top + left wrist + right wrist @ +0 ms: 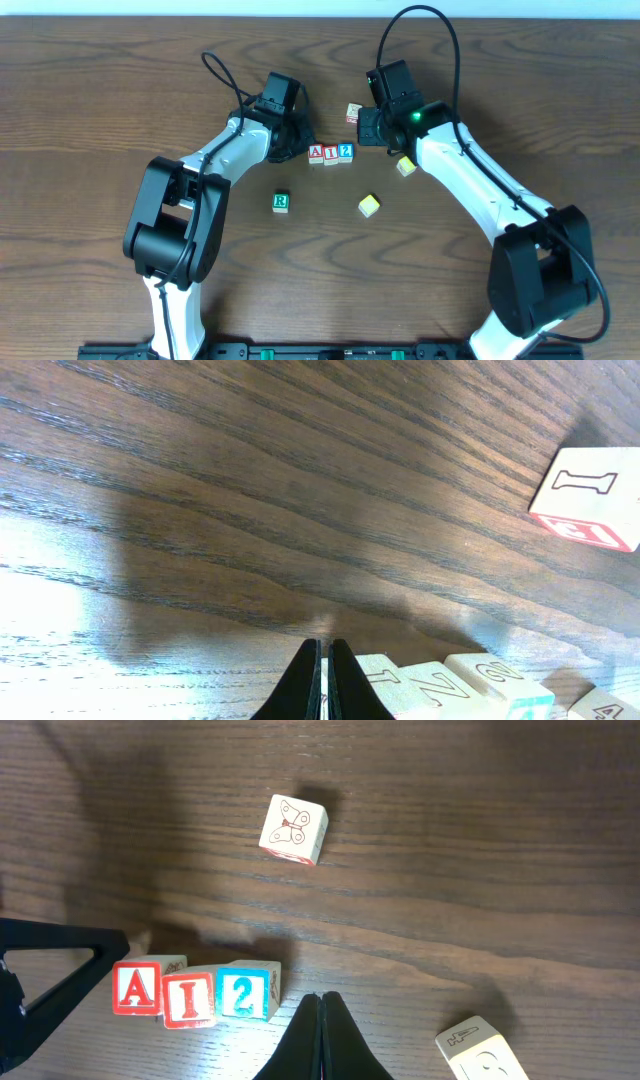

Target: Spell out Ai2

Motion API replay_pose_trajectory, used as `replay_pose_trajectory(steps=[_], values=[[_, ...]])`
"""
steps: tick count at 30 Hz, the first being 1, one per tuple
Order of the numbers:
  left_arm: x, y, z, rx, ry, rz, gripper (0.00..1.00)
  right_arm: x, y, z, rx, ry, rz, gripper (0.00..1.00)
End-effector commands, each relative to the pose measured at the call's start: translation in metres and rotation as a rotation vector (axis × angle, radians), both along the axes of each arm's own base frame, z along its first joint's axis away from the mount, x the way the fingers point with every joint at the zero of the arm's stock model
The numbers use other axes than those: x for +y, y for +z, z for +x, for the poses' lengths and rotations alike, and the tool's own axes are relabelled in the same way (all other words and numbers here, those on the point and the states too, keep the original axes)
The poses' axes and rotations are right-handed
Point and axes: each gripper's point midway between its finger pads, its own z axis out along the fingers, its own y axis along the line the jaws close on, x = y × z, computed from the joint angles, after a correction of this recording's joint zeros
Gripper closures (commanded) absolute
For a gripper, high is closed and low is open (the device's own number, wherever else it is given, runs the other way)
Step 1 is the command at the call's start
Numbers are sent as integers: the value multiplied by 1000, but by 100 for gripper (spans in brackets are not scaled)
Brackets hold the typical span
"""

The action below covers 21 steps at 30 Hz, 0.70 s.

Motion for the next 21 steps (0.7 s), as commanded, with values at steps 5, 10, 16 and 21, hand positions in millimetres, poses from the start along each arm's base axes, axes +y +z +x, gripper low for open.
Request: replay_pose_trajectory(steps=[5, 10, 16, 21], values=[[-5, 9, -2, -7, -4, -22, 94, -5, 2, 2, -3, -24, -2, 98], [-5, 9, -2, -8, -7, -20, 94, -7, 1, 2, -4, -29, -12, 98], [-1, 8, -1, -32, -42, 10, 94, -12, 2, 4, -14, -35, -45, 99], [27, 22, 3, -56, -40, 108, 94, -19, 29, -3, -54, -46, -53, 99]])
